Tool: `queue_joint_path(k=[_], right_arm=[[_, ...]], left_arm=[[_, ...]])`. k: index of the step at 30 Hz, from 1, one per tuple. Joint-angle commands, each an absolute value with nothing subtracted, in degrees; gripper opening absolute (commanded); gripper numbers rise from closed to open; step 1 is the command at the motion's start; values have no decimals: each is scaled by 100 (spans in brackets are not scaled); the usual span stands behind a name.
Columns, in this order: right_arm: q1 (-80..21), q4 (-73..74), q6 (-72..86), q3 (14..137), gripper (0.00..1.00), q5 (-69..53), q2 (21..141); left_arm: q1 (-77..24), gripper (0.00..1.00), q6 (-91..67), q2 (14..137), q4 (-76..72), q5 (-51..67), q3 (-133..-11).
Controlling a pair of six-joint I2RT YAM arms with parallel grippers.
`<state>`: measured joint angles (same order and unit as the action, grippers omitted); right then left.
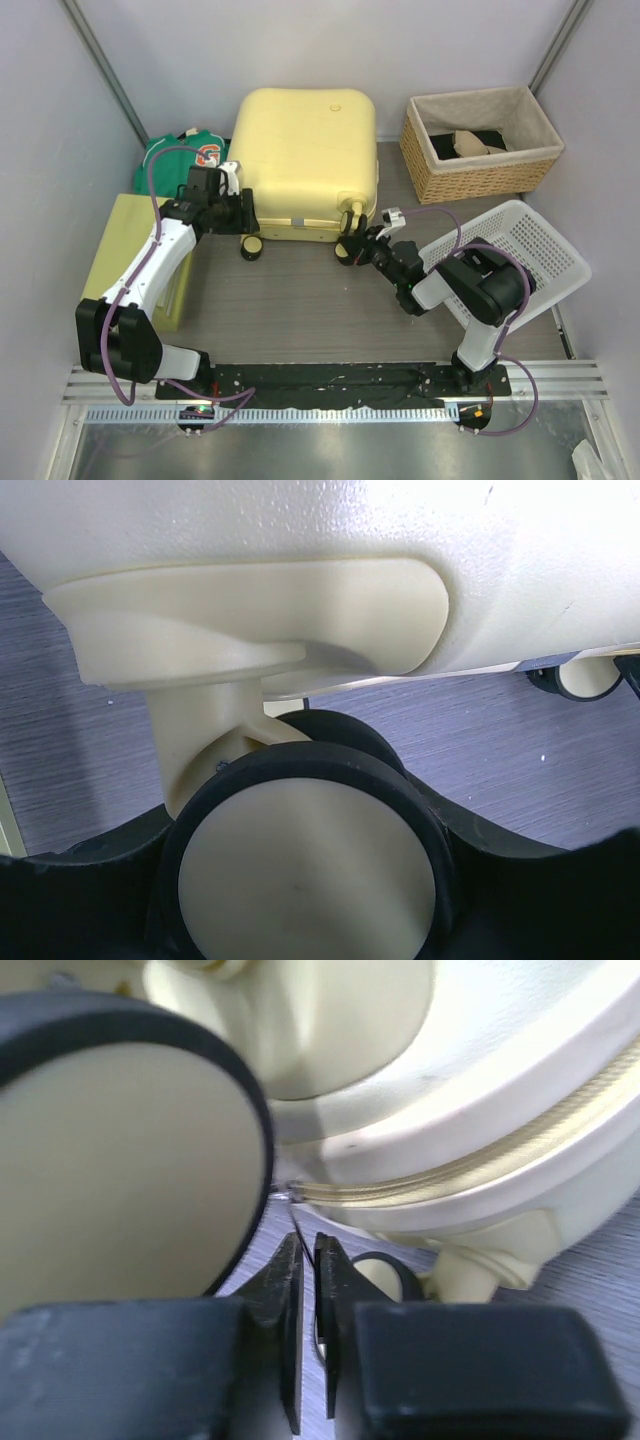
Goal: Open, take out, and arrange the luggage
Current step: Unzip the luggage at the center of the board.
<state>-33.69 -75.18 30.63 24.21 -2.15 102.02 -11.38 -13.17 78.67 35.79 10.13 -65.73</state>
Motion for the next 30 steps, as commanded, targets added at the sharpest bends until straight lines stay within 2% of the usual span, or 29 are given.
queue_joint_path(k=[1,3,5,10,15,23,30], right_arm=[[-3278,-9562,3111,2566,6,308,10178],[-3278,-9562,3111,2497,1,386,10116],[-3322,-9562,3077,2348,1,535,9959],[-3463,-9274,3076,1987,1,2028,9625],[-3516,-8711,2865,1881,1,2715,9378],[-3375,-8087,2715,2101,1,2523,9299],[-2795,-7384,2812,2180,1,1934,9027]], left_arm=[[-1063,0,-1248,7576,3665,1028,-6688],[-1055,0,-1231,7576,3682,967,-6697],[-1063,0,-1213,7594,3709,888,-6688],[-1063,0,-1178,7690,3797,616,-6724],[-1055,0,-1160,7796,3876,413,-6741],[-993,0,-1134,7831,3885,237,-6724],[-949,0,-1143,7884,3885,176,-6724]])
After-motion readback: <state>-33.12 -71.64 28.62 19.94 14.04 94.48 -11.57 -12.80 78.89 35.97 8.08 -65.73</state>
